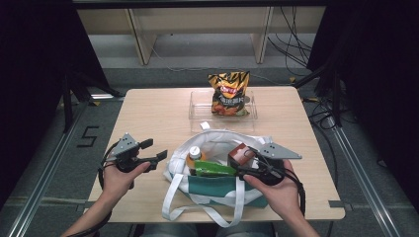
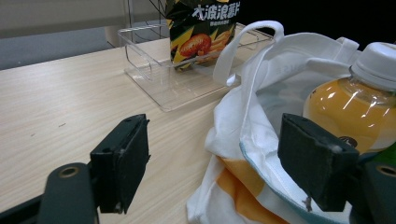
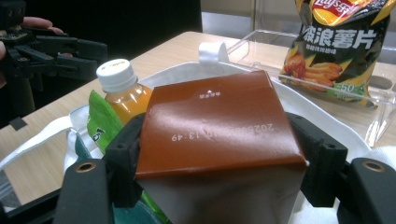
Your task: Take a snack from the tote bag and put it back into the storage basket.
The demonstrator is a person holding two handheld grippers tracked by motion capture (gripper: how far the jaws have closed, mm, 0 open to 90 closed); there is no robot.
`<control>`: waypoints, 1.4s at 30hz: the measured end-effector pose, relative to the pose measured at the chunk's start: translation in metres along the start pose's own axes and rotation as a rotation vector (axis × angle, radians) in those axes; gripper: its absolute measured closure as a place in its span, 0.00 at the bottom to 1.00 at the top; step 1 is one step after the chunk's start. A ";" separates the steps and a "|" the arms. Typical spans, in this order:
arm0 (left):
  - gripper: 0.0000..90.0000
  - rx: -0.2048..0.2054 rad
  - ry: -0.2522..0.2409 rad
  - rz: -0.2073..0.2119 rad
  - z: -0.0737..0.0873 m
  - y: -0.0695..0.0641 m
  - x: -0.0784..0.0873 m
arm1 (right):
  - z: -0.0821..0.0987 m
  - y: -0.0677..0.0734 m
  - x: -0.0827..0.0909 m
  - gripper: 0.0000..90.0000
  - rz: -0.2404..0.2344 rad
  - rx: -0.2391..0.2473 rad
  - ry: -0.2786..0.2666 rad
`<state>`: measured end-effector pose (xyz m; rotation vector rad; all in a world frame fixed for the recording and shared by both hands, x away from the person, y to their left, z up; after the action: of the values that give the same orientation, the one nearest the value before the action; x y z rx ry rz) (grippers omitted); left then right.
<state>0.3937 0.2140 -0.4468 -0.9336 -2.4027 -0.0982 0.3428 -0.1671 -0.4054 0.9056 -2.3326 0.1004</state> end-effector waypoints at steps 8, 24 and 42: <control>0.27 0.000 0.001 -0.001 0.000 0.000 0.001 | 0.002 0.000 -0.006 0.37 0.036 0.090 -0.020; 0.27 -0.001 -0.001 0.002 0.000 0.000 0.001 | -0.006 -0.003 0.008 0.43 0.064 0.083 -0.050; 0.27 0.004 -0.001 -0.010 -0.001 0.001 0.001 | -0.028 -0.007 0.031 0.43 0.053 0.060 -0.098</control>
<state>0.3942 0.2156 -0.4453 -0.9202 -2.4080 -0.0958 0.3443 -0.1823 -0.3660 0.8960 -2.4569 0.1514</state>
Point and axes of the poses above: each handheld gripper's, and its own axes: x roughly backward along the jaws, z roughly out of its underside, y roughly to its left, the point moved 1 cm from there along -x, roughly forward along the jaws, and after that the axes turned 12 degrees about y, right-handed, at the moved point
